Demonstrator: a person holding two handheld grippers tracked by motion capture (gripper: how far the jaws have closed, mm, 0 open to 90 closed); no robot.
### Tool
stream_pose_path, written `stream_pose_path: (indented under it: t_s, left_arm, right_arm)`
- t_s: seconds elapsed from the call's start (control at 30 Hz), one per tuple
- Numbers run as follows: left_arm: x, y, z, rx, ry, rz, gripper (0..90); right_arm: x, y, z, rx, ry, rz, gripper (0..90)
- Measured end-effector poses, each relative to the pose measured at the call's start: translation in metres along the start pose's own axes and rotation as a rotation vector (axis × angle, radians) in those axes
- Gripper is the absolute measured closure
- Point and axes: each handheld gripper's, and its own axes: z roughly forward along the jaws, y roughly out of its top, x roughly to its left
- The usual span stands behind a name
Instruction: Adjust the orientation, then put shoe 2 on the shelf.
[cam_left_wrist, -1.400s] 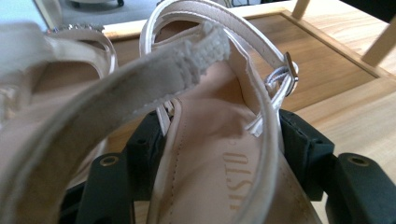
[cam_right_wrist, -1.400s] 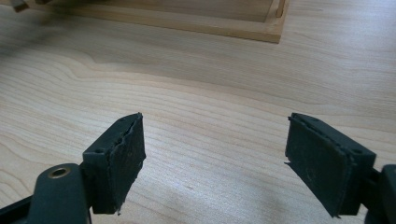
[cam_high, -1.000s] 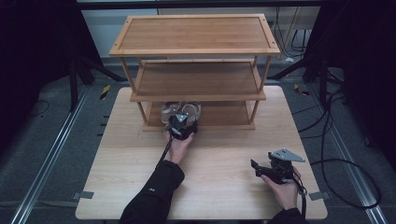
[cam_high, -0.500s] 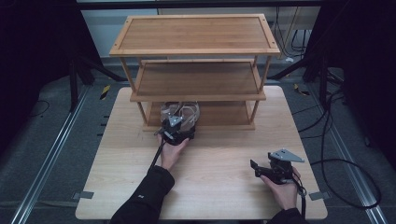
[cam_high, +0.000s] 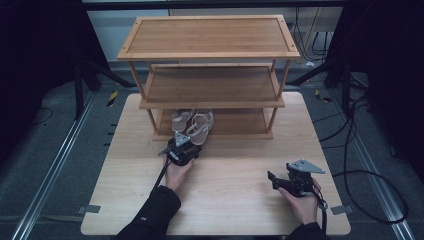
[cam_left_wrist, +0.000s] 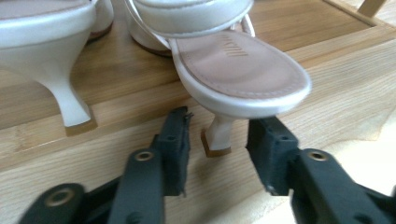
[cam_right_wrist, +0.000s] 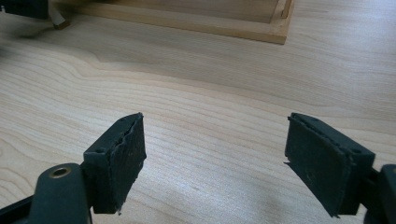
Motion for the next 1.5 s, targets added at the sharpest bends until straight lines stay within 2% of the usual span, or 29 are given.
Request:
stream_pose_path:
  t_s: [0.13, 0.2, 0.27, 0.37, 0.53, 0.6, 0.77, 0.83, 0.93, 1.07, 1.17, 1.23, 1.3, 1.37, 1.5]
  left_arm:
    - [0.0, 0.002, 0.002, -0.006, -0.007, -0.007, 71.9]
    - [0.0, 0.002, 0.003, -0.04, -0.013, -0.012, 75.2]
    - [-0.001, 0.006, 0.004, -0.052, -0.02, 0.002, 76.2]
    - [-0.003, 0.013, 0.01, -0.037, -0.016, 0.021, 76.9]
    - [0.002, 0.02, 0.021, -0.039, 0.025, 0.001, 77.5]
    - [0.003, 0.021, 0.023, -0.038, 0.034, 0.006, 77.5]
    - [0.011, 0.022, 0.027, -0.05, 0.06, -0.018, 77.8]
    - [0.014, 0.022, 0.028, -0.039, 0.074, -0.006, 77.9]
    - [0.017, 0.022, 0.031, -0.024, 0.072, 0.001, 77.8]
    - [0.015, 0.023, 0.033, -0.017, 0.072, 0.016, 77.1]
    - [0.016, 0.023, 0.033, -0.017, 0.064, 0.002, 74.2]
    - [0.017, 0.022, 0.031, -0.001, 0.066, 0.004, 64.5]
    - [0.017, 0.02, 0.026, 0.006, 0.071, 0.027, 56.3]
    - [0.017, 0.017, 0.02, 0.014, 0.059, 0.029, 50.5]
    - [0.017, 0.01, -0.001, 0.013, 0.019, 0.046, 45.5]
  right_arm:
    - [-0.001, 0.0, 0.0, -0.002, 0.003, -0.001, 20.6]
    - [-0.001, 0.0, 0.0, -0.002, 0.003, -0.002, 20.7]
    - [0.0, 0.0, -0.001, -0.002, 0.004, -0.002, 20.7]
    - [0.0, -0.001, -0.001, -0.003, 0.002, -0.001, 20.7]
    - [-0.001, -0.001, 0.0, -0.002, 0.002, 0.002, 20.8]
    - [-0.001, -0.001, 0.0, -0.001, 0.003, -0.001, 20.8]
    - [0.0, -0.001, -0.001, 0.0, 0.008, -0.006, 20.7]
    - [-0.001, -0.002, -0.001, -0.001, 0.007, -0.002, 20.8]
    - [-0.002, -0.002, -0.002, -0.003, 0.01, 0.004, 20.8]
    - [-0.001, -0.002, -0.001, -0.002, 0.007, -0.005, 20.8]
    - [-0.001, -0.002, -0.001, -0.002, 0.009, -0.002, 20.8]
    - [-0.001, -0.002, -0.001, -0.003, 0.009, -0.002, 20.9]
    - [-0.001, -0.002, -0.001, -0.004, 0.009, -0.005, 20.9]
    - [0.0, -0.002, -0.001, -0.001, 0.009, -0.008, 20.9]
    - [0.002, -0.002, -0.001, 0.002, 0.008, -0.009, 20.9]
